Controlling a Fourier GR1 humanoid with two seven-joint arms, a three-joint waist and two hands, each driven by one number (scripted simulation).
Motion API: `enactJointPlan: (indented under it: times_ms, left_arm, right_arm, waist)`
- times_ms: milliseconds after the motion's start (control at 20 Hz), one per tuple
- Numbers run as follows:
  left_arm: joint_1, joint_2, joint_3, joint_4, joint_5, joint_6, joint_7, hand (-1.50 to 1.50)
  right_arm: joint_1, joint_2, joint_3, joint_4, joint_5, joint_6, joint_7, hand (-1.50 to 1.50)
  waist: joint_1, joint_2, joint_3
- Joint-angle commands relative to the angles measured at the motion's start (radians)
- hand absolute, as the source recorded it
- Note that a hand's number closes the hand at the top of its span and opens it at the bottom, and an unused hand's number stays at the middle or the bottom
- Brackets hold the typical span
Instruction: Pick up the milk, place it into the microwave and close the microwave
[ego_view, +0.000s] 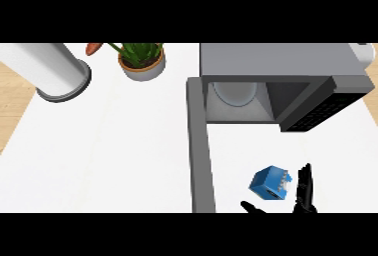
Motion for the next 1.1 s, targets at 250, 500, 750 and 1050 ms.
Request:
enactJointPlan:
  times_ms: [250,500,750,1050]
  left_arm:
    - [-0.028,-0.024,0.042,0.106,-0.039,-0.101,-0.053,-1.50]
    - [-0.054,-0.002,0.016,-0.015,0.021,-0.001,0.073,-1.50]
    - [-0.028,-0.068,0.030,-0.010,-0.040,-0.057,0.012,-1.50]
    - [0.016,-0.061,0.061,0.012,0.037,-0.103,0.010,-1.50]
  right_arm:
    - [-0.138,0.000,-0.129,0.238,-0.035,0.119,-0.115,-1.50]
    - [-0.180,0.025,-0.130,0.385,-0.008,0.188,-0.242,1.50]
    - [-0.244,0.049,-0.160,0.397,0.040,0.118,-0.292,1.50]
    - [-0.436,-0.101,-0.196,0.478,0.008,0.349,-0.213,1.50]
  waist:
    - [-0.001,0.001,0.000]
    - [0.000,0.001,0.000]
    - [0.000,0.001,0.000]
    - [0.019,0.002,0.001]
